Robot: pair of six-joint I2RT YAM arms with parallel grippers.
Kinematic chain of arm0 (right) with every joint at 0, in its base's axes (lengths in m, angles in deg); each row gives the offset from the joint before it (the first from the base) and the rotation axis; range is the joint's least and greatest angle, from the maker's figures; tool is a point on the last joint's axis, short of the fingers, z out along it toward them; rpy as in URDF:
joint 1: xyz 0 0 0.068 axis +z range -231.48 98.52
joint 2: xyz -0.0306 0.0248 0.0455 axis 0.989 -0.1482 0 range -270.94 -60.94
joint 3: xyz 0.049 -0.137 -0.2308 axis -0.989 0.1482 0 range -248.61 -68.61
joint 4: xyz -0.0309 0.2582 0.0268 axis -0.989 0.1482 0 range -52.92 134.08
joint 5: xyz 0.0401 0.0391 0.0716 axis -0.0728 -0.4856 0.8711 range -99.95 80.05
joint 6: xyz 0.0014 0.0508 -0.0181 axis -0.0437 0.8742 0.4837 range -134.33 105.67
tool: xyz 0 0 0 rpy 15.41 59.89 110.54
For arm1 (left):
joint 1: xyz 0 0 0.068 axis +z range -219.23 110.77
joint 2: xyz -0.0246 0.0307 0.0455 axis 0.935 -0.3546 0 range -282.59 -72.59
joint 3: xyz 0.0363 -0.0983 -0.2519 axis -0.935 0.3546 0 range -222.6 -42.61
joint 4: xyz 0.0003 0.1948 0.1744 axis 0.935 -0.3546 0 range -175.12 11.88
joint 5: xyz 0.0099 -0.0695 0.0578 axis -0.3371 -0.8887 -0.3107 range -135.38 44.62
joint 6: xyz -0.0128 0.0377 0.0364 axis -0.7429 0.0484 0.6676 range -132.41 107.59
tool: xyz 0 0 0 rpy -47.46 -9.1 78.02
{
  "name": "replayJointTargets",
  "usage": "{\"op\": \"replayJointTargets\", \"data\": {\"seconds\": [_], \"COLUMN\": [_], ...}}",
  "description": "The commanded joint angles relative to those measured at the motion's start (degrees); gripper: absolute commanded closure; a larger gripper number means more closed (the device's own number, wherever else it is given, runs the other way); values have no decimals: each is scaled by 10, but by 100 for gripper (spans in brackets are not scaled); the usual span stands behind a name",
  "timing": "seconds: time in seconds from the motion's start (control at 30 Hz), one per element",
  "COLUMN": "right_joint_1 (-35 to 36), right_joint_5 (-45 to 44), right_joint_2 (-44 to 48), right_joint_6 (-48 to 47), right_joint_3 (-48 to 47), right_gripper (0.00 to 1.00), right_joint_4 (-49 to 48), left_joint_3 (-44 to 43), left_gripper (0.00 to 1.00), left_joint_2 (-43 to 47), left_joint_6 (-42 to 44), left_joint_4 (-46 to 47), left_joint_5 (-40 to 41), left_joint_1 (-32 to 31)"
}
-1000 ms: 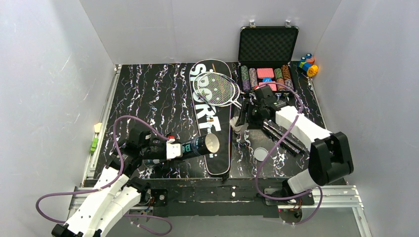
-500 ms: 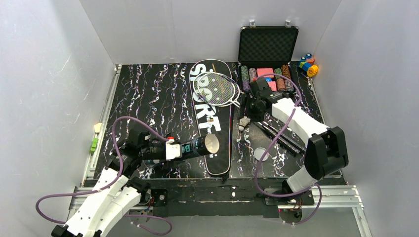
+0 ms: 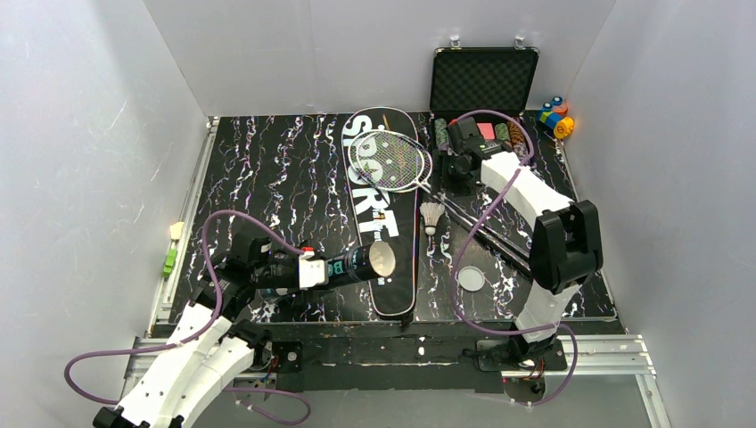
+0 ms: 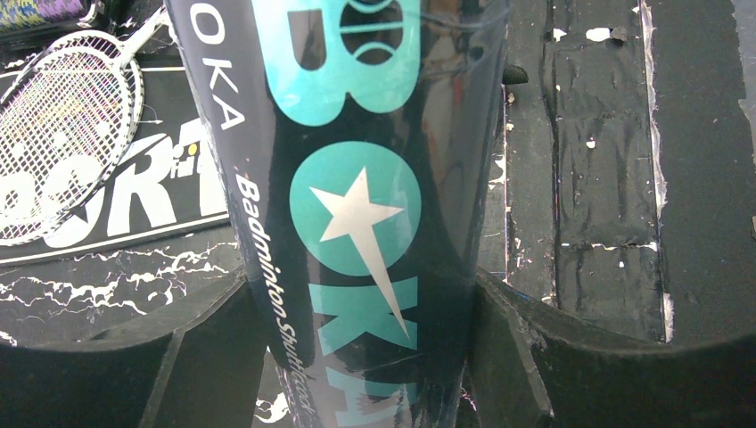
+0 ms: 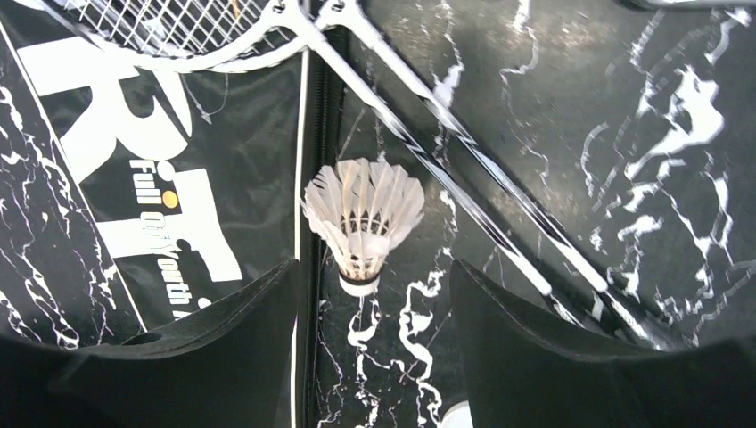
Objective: Pack up the badminton gear
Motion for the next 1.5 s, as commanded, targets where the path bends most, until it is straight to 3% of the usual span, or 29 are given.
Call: {"op": "replayJointTargets", "data": {"seconds": [0.0, 0.5, 0.97, 1.3, 1.47], "right_joint_1": [2, 2, 2, 2, 2], "right_joint_5": [46, 147, 182, 158, 145], "right_joint_2": [-36, -58, -117, -63, -42], "right_joint_6": [-66, -144, -177, -178, -166], "right_joint_3": [-40, -15, -50, 0, 27], "right_gripper": [30, 33, 42, 47, 56], "right_joint_4": [-24, -120, -95, -69, -57], "left_joint_3": [-6, -9, -14, -9, -13], "left_gripper": [86, 86, 86, 86, 86], "left_joint_2": [7, 4, 9, 15, 17], "left_joint_6": [2, 2, 6, 10, 9], "left_joint_4": [14, 12, -2, -3, -7], "left_joint_5": [-17, -13, -14, -17, -17], "left_joint_1": [3, 2, 3, 3, 3]}}
